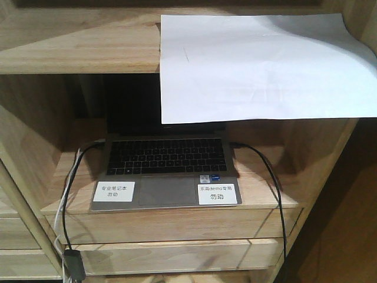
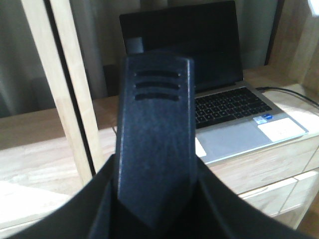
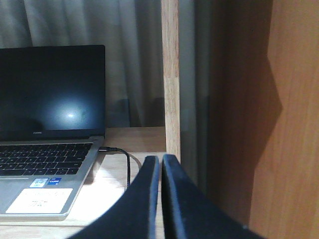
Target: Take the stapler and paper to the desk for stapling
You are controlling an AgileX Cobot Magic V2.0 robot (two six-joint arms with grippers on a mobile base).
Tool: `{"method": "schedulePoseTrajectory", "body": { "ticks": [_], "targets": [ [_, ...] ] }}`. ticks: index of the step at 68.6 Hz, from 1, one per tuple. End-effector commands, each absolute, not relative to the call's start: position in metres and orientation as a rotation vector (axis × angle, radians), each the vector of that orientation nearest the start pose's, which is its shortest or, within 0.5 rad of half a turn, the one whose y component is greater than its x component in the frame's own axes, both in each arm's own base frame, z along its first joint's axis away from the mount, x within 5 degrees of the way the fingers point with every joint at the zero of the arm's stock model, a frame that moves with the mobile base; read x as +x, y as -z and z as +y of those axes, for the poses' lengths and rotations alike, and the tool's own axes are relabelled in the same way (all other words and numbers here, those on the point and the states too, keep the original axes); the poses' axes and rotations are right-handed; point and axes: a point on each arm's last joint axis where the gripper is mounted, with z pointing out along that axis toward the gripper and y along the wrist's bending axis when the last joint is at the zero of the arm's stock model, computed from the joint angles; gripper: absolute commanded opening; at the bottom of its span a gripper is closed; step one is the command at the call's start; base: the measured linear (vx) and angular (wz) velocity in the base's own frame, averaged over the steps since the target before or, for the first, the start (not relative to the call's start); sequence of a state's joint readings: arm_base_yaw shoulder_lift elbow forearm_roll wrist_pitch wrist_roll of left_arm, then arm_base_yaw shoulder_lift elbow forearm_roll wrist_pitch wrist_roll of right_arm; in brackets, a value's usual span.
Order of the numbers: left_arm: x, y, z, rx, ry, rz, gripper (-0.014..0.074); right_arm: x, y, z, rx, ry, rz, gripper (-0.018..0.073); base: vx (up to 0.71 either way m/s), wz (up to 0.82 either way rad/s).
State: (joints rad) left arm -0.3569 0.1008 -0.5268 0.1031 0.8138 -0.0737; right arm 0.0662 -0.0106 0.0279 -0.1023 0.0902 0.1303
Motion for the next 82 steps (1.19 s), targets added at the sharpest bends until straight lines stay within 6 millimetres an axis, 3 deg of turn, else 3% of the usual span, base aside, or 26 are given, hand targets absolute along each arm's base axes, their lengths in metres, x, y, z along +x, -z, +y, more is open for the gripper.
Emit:
{"method": "schedulePoseTrajectory", "body": {
  "ticks": [1,82],
  "targets": [
    [0.0198,-0.3225,-0.0008,0.267,0.200,1.720,-0.0007,0.0555,-0.2028,0.0032,-0.026,-0.067,1.503,-0.0009,0.00,0.00],
    [0.0199,-0.3222,-0.0009,0.267,0.200,1.721,-0.0007,0.0555,-0.2033,0.0032,-0.026,-0.067,1.499,-0.0009,0.00,0.00]
  ]
}}
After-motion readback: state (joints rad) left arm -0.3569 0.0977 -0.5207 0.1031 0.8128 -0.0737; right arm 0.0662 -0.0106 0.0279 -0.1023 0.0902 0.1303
